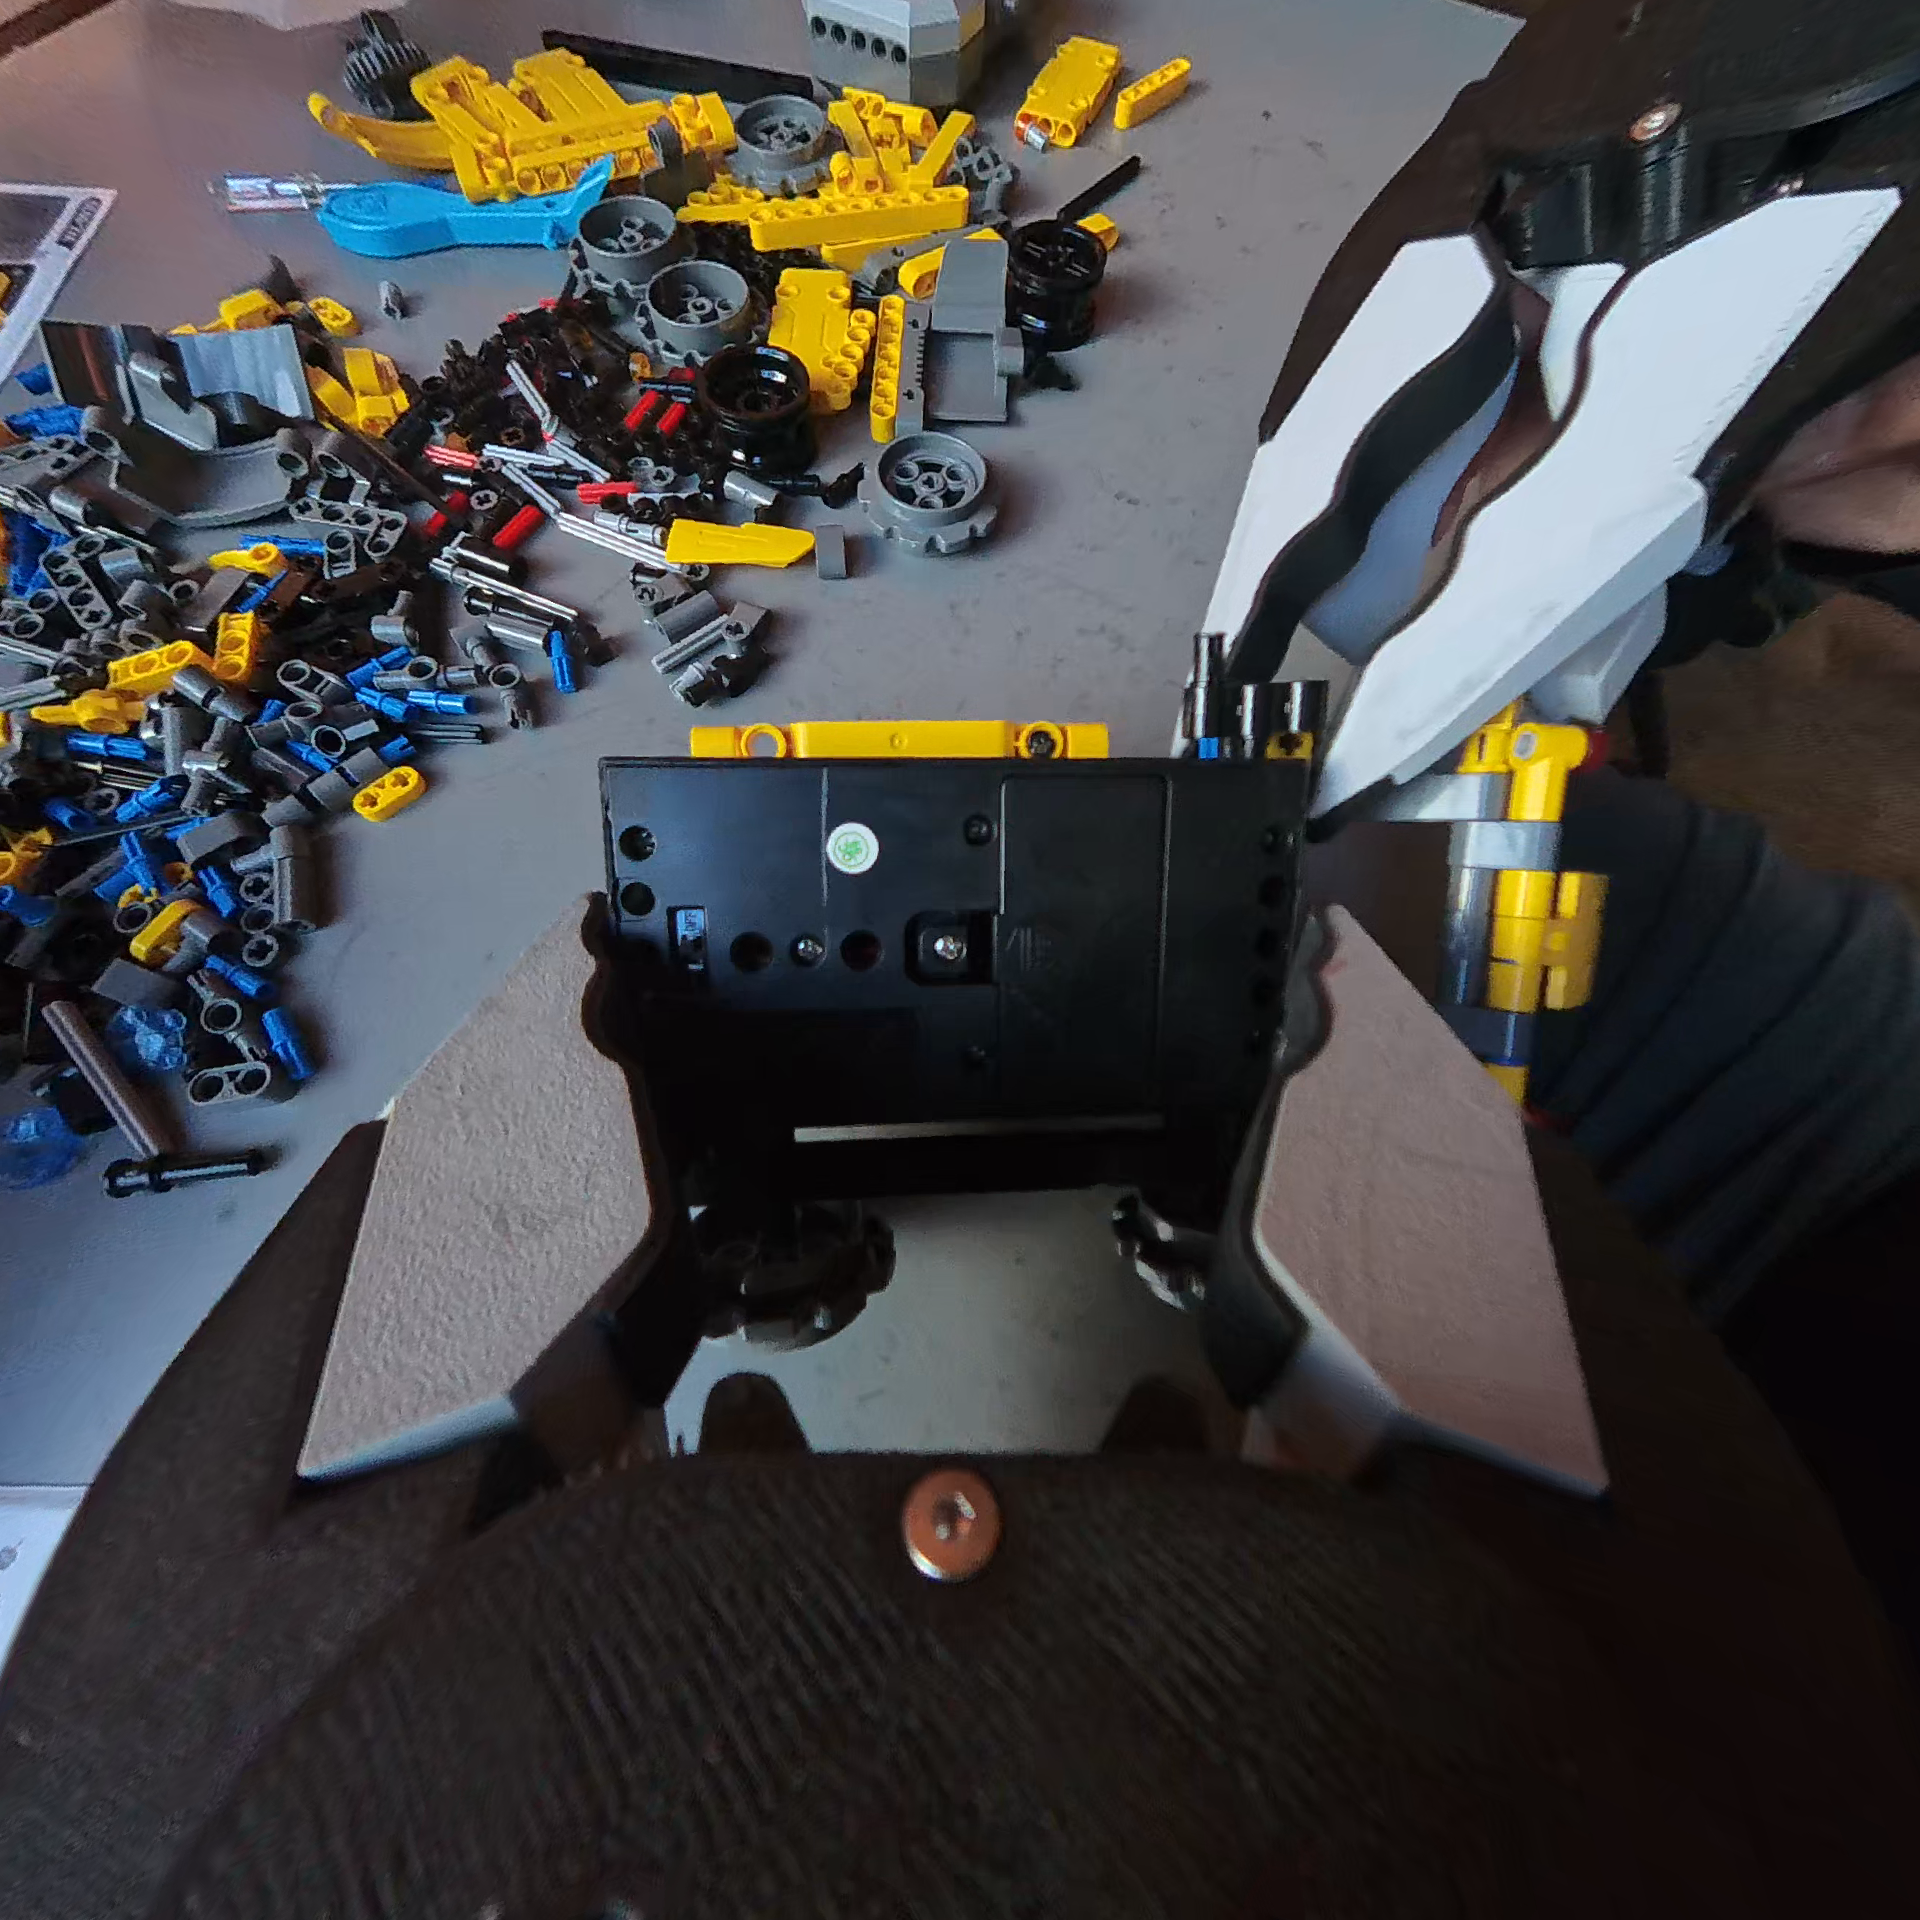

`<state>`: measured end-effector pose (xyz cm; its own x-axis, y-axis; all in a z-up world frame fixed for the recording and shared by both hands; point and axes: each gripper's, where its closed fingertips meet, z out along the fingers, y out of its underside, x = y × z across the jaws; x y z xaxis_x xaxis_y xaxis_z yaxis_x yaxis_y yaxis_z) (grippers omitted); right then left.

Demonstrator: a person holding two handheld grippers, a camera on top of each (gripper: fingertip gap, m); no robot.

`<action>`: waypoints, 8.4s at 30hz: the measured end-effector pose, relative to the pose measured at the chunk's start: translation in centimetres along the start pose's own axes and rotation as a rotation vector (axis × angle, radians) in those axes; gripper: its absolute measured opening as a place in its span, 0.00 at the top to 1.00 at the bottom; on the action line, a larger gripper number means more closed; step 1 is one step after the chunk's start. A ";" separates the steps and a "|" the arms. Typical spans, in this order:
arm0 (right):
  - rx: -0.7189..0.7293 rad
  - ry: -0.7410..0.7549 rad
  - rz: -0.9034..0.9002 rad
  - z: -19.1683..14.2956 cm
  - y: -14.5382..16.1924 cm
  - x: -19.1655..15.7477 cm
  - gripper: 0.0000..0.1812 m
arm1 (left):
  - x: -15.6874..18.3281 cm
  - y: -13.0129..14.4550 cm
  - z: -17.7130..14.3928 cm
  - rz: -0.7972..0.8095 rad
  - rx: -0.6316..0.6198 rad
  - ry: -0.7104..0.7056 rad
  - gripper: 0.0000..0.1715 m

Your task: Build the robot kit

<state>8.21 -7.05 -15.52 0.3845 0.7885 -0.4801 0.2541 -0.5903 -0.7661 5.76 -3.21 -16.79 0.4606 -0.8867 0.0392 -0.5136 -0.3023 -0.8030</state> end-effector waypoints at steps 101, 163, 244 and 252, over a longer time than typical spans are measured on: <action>-0.380 -0.196 -0.300 0.6 2.4 -3.9 0.98 | 9.5 5.5 -2.7 -0.225 0.106 -0.053 0.87; -0.633 -0.489 -0.186 4.3 2.8 -4.9 0.98 | 6.8 5.3 -4.2 -0.197 0.182 -0.173 0.96; -0.528 -0.354 -0.251 5.3 1.9 -3.8 1.00 | 5.7 5.0 -3.6 -0.013 -0.048 -0.042 0.97; -0.488 -0.265 -0.265 5.4 1.1 -3.0 0.99 | 5.3 4.5 -3.2 -0.177 0.036 -0.110 0.97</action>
<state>2.59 -9.19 -17.23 0.0343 0.8983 -0.4381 0.7122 -0.3295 -0.6199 3.58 -10.39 -18.30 0.6191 -0.7764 0.1181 -0.3917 -0.4357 -0.8104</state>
